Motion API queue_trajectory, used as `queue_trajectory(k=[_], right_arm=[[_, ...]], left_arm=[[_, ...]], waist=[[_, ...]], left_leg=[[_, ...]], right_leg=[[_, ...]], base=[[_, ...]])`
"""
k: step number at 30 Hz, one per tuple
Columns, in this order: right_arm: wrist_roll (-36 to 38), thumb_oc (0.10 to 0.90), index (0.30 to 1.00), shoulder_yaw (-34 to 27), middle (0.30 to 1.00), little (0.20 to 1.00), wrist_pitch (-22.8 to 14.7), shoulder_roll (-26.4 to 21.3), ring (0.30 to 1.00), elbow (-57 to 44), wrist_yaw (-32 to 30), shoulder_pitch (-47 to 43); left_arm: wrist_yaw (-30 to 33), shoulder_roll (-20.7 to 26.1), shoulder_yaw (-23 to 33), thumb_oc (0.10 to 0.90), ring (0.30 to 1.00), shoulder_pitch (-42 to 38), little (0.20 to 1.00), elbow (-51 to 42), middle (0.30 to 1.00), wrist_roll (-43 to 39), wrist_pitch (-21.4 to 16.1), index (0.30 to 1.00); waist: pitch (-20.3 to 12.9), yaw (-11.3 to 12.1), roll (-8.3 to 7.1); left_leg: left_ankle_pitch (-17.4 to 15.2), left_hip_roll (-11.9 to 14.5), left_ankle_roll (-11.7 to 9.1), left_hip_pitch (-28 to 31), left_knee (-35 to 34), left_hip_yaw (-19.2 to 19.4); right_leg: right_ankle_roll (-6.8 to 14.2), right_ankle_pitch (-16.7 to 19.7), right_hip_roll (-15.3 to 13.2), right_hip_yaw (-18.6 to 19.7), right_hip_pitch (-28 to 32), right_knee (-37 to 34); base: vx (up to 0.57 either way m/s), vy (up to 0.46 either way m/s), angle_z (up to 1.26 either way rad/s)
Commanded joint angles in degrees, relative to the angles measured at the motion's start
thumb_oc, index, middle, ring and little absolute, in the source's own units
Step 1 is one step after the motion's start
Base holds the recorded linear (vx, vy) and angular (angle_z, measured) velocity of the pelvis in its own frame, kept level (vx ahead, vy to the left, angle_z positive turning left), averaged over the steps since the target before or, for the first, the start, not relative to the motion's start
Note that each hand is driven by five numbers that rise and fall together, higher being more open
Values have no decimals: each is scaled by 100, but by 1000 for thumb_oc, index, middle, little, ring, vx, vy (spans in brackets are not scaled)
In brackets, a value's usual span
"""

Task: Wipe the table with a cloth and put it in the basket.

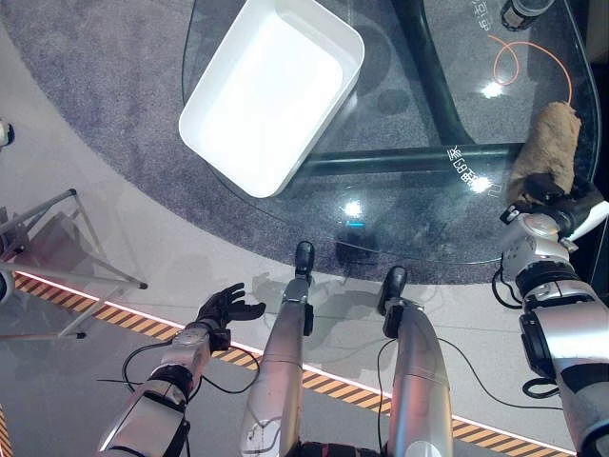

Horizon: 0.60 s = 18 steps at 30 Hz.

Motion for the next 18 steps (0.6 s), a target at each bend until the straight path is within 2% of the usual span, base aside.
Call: queue_trajectory(k=[1, 7, 14, 18], right_arm=[[30, 100, 300, -108, 300, 200, -566, -1130, 300, 68, -542, 211], [-84, 100, 300, -27, 300, 200, -617, -1114, 300, -66, -489, 209], [-599, 100, 300, 183, 300, 200, -704, -1065, 300, -440, -519, 52], [-1200, 100, 300, 438, 300, 200, -646, -1002, 300, -838, -610, -102]], left_arm=[[-28, 244, 71, 800, 900, 183, 900, 375, 900, -118, -70, 900], [-69, 279, 65, 800, 900, 143, 900, 407, 900, -138, -64, 900], [-55, 288, 52, 800, 900, 137, 900, 392, 900, -162, -45, 900], [-14, 260, 36, 800, 900, 174, 900, 328, 900, -174, -28, 900]], waist=[[-140, -117, -11], [-140, -135, -31], [-140, -142, -33], [-140, -140, -33]], left_leg=[[-687, -183, 369, 184, 680, 342], [-684, -179, 363, 187, 677, 335], [-676, -191, 347, 183, 664, 335], [-670, -197, 336, 189, 659, 339]], right_leg=[[105, 709, 345, -174, 118, -615], [99, 710, 363, -162, 129, -639], [94, 710, 368, -161, 134, -668], [87, 700, 364, -163, 137, -666]], base=[[0, 0, 0], [0, 0, 0], [0, 0, 0], [0, 0, 0]])
